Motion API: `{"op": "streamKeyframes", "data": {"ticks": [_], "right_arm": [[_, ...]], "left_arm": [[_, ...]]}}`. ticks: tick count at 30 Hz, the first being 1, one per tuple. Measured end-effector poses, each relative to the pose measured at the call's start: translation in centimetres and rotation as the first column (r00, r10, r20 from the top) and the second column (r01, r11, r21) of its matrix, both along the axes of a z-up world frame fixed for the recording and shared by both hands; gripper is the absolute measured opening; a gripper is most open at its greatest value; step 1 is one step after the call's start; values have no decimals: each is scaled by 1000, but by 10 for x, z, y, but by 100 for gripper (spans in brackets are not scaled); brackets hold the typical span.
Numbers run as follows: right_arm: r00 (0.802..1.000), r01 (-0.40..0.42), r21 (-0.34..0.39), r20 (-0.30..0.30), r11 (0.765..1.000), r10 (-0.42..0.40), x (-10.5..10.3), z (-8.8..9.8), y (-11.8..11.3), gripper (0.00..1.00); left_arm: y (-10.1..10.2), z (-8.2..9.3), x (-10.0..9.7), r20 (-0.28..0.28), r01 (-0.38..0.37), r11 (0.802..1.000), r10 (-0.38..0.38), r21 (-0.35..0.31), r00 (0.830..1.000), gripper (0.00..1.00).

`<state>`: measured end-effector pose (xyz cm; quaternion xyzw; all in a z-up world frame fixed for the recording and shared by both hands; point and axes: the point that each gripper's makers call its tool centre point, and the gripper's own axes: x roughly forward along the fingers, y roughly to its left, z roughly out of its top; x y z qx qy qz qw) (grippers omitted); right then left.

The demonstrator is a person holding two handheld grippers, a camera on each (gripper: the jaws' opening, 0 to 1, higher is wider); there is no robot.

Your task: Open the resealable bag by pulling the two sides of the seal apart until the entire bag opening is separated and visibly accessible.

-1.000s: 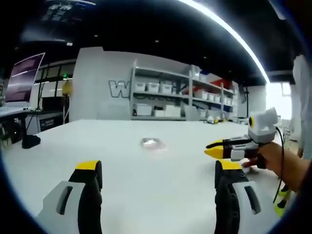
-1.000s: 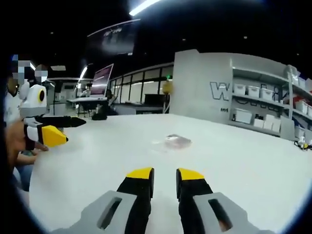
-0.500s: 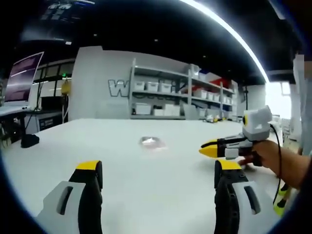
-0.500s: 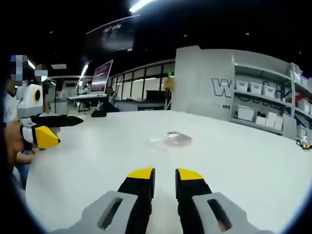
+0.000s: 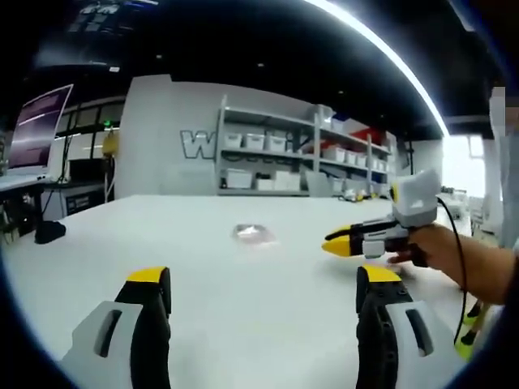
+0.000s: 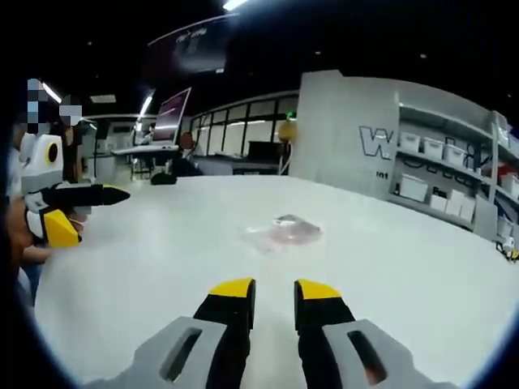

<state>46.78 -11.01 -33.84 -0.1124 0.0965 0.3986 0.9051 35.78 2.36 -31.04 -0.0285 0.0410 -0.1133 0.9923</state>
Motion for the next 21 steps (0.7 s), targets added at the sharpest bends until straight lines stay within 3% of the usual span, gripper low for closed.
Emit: {"op": "streamKeyframes", "data": {"ticks": [11,21], "right_arm": [[1000,-4,-4,-12,1000,3,0,-6,1,17],[1000,-21,-63,8,998,22,13,-9,7,17]], "left_arm": [[0,-1,0,-5,-2,1000,2,-5,1000,94],[3,-1,-1,-2,-9,1000,9,-12,1000,94]]}}
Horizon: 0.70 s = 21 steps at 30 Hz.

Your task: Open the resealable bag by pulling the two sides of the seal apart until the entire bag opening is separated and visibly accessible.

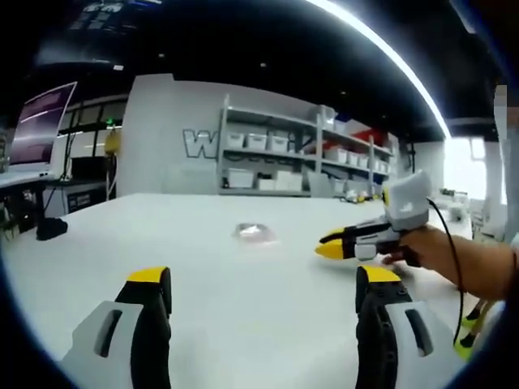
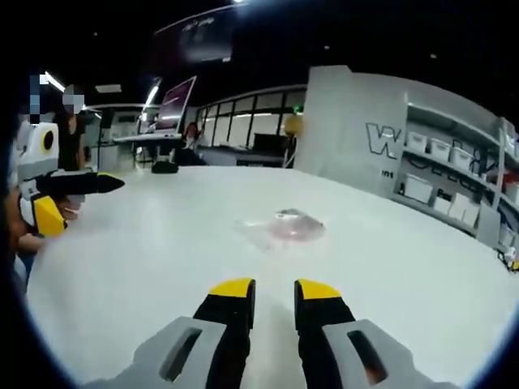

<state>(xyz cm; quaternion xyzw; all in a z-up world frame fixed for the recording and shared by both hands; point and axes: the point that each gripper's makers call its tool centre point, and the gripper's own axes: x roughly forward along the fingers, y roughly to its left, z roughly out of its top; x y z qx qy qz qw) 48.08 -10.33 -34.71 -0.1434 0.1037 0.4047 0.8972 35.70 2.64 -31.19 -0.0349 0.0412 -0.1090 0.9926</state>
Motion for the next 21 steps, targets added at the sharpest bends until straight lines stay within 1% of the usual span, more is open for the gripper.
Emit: {"op": "streamKeyframes", "data": {"ticks": [6,13,21], "right_arm": [[1000,3,-10,13,1000,-3,9,3,3,17],[1000,6,-33,9,999,-6,17,-5,4,17],[1000,4,-43,9,999,-3,23,-6,6,17]], "left_arm": [[-1,0,1,0,3,1000,-3,-2,1000,94],[-1,1,1,-3,6,1000,-6,-7,1000,94],[-1,0,1,-6,6,1000,-6,-6,1000,94]]}}
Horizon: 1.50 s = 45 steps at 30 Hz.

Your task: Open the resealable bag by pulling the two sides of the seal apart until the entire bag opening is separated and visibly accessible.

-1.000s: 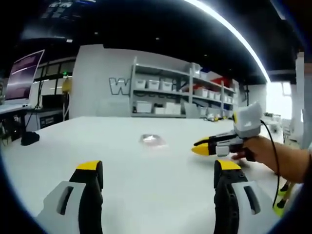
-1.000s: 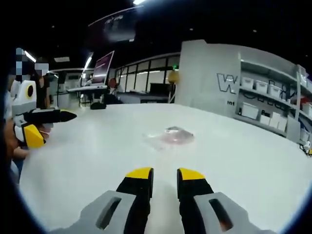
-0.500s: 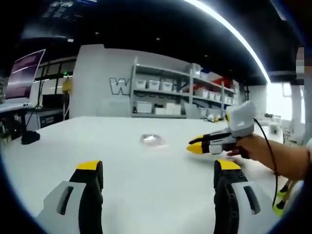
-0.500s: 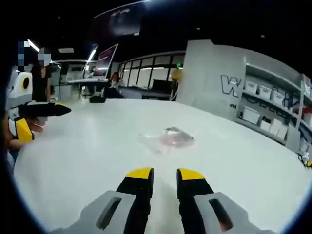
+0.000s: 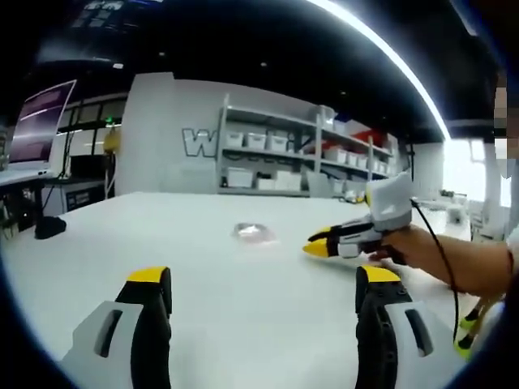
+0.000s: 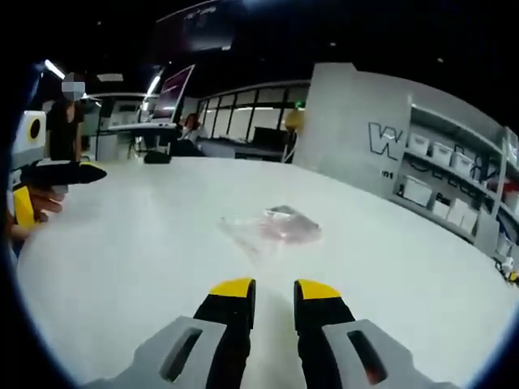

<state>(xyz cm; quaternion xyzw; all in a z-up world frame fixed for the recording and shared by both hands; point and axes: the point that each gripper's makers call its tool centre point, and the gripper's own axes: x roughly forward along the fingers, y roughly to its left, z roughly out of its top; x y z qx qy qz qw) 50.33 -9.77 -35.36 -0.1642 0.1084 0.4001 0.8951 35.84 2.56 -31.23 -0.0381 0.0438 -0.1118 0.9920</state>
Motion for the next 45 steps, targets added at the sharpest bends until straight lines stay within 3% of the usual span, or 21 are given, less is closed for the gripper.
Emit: {"op": "streamKeyframes", "data": {"ticks": [8,25,35,42,45], "right_arm": [[1000,-4,-7,-2,1000,4,0,-2,2,17],[1000,-1,-66,0,998,1,27,-8,18,17],[1000,-23,-81,2,996,24,27,-9,32,17],[995,-39,-112,82,993,48,32,-4,39,17],[983,-61,-147,162,987,85,31,3,43,18]], "left_arm": [[-1,-1,0,-3,3,1000,-3,2,1000,94],[1,1,-1,2,4,1000,-4,-15,1000,94],[1,1,-1,0,7,1000,-7,-24,1000,94],[1,1,0,-3,6,1000,-6,-28,1000,93],[1,0,0,-7,5,1000,-5,-29,1000,93]]}}
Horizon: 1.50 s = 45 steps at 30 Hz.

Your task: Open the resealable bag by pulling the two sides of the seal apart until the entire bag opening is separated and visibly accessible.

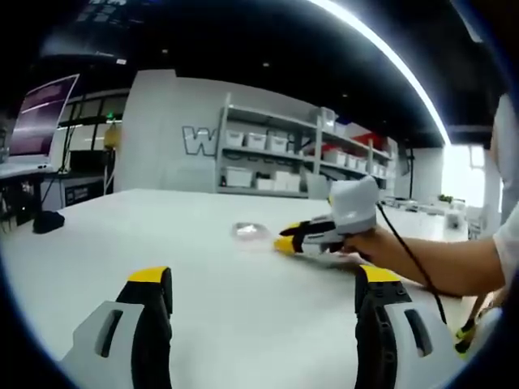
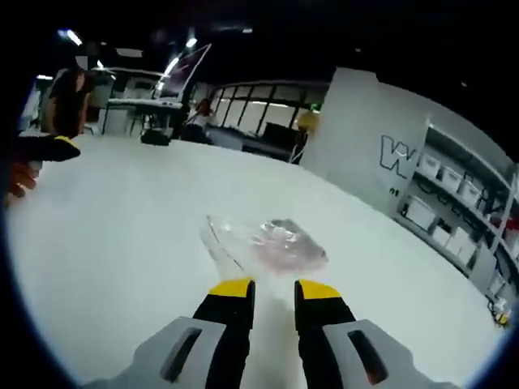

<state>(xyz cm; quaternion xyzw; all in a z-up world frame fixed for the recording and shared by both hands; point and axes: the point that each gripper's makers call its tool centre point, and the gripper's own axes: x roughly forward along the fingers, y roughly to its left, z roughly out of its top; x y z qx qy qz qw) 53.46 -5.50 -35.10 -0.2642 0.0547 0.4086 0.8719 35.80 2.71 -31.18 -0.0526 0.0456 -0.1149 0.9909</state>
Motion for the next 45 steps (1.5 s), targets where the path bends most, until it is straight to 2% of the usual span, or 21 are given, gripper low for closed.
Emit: {"op": "streamKeyframes", "data": {"ticks": [4,12,18,21,23,26,29,33,38,40,41,45], "right_arm": [[995,-52,-45,82,998,55,-4,4,7,18],[987,-117,-88,100,989,125,-4,0,21,16],[982,-147,-88,105,985,156,-4,-1,27,8],[980,-166,-80,100,983,173,-5,-2,31,1],[980,-173,-70,88,982,178,-5,-2,32,0],[982,-172,-47,71,984,175,-3,-1,32,0],[987,-159,2,36,987,159,9,2,33,0],[993,-111,115,-36,987,115,21,9,29,0],[986,-31,274,-150,961,74,36,23,24,0],[982,-14,314,-176,949,72,40,29,24,0],[981,-14,315,-179,949,74,42,30,23,0],[977,-2,336,-201,942,74,32,36,24,0]], "left_arm": [[0,0,0,0,1,1000,-1,-3,1000,93],[0,-1,0,-4,1,1000,-1,-3,1000,93],[1,-2,0,-8,2,1000,-2,-1,1000,93],[1,-2,0,-9,1,1000,-1,0,1000,93],[1,-2,0,-9,0,1000,0,-1,1000,93],[2,-2,0,-11,-2,1000,2,0,1000,93],[2,-3,0,-12,-2,1000,2,1,1000,93],[1,-3,0,-13,-1,1000,1,2,1000,93],[1,-3,0,-13,-2,1000,2,3,1000,93],[1,-3,0,-13,-3,1000,3,3,1000,93],[1,-3,0,-13,-3,1000,3,3,1000,93],[1,-4,0,-15,-3,1000,3,5,1000,93]]}}
